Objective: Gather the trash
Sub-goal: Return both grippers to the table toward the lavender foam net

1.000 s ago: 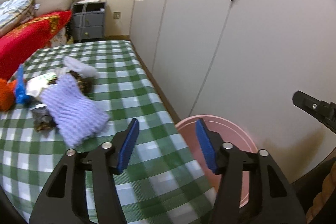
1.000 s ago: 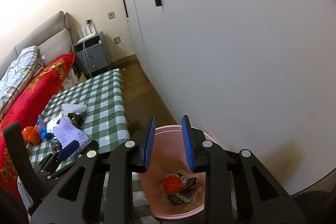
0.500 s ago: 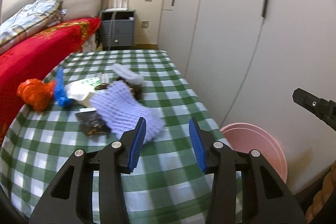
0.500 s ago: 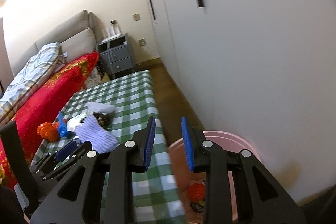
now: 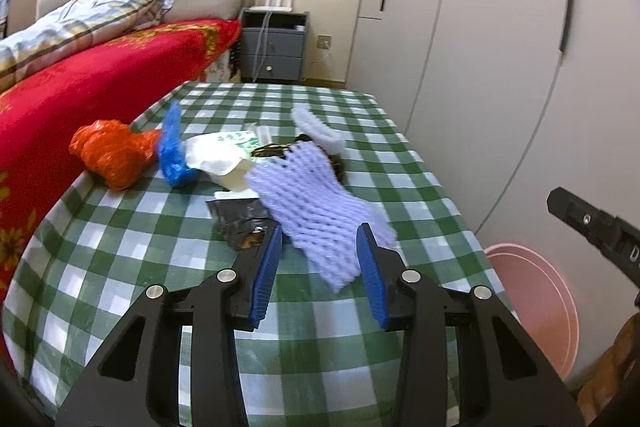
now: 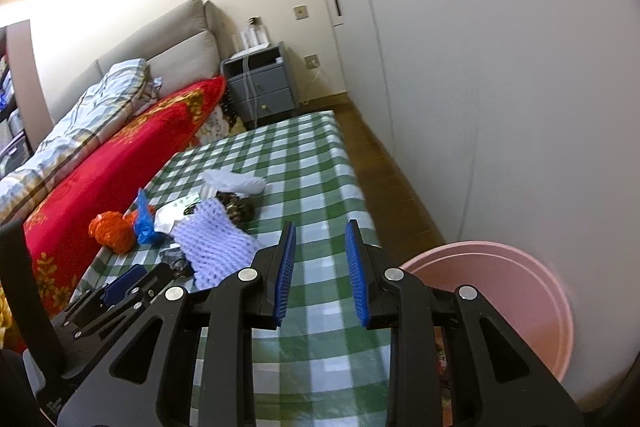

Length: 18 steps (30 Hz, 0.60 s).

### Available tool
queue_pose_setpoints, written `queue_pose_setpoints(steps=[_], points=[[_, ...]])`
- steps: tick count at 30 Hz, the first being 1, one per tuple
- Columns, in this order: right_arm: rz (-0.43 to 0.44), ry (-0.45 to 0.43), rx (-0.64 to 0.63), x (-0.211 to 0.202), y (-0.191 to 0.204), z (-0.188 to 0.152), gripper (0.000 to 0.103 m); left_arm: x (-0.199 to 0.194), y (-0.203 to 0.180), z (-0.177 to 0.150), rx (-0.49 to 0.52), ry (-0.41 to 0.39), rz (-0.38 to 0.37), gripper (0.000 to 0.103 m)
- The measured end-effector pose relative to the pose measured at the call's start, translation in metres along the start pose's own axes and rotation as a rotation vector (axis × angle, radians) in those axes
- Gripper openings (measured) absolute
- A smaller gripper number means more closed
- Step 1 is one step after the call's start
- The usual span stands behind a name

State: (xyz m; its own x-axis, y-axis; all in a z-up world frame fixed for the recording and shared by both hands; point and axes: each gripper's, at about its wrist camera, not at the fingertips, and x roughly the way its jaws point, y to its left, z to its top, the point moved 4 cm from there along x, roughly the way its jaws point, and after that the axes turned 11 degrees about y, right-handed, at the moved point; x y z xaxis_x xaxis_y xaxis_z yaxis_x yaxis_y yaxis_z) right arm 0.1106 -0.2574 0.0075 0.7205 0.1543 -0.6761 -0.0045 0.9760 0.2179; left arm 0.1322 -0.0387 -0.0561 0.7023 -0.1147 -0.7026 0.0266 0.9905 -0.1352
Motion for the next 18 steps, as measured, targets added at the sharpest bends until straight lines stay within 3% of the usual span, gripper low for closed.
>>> queue_pose_setpoints(steps=[18], points=[[0.115,0.074,-0.074,0.054,0.047,0.0,0.027,0.007,0.045,0.009,-0.114,-0.008,0.104,0.039]])
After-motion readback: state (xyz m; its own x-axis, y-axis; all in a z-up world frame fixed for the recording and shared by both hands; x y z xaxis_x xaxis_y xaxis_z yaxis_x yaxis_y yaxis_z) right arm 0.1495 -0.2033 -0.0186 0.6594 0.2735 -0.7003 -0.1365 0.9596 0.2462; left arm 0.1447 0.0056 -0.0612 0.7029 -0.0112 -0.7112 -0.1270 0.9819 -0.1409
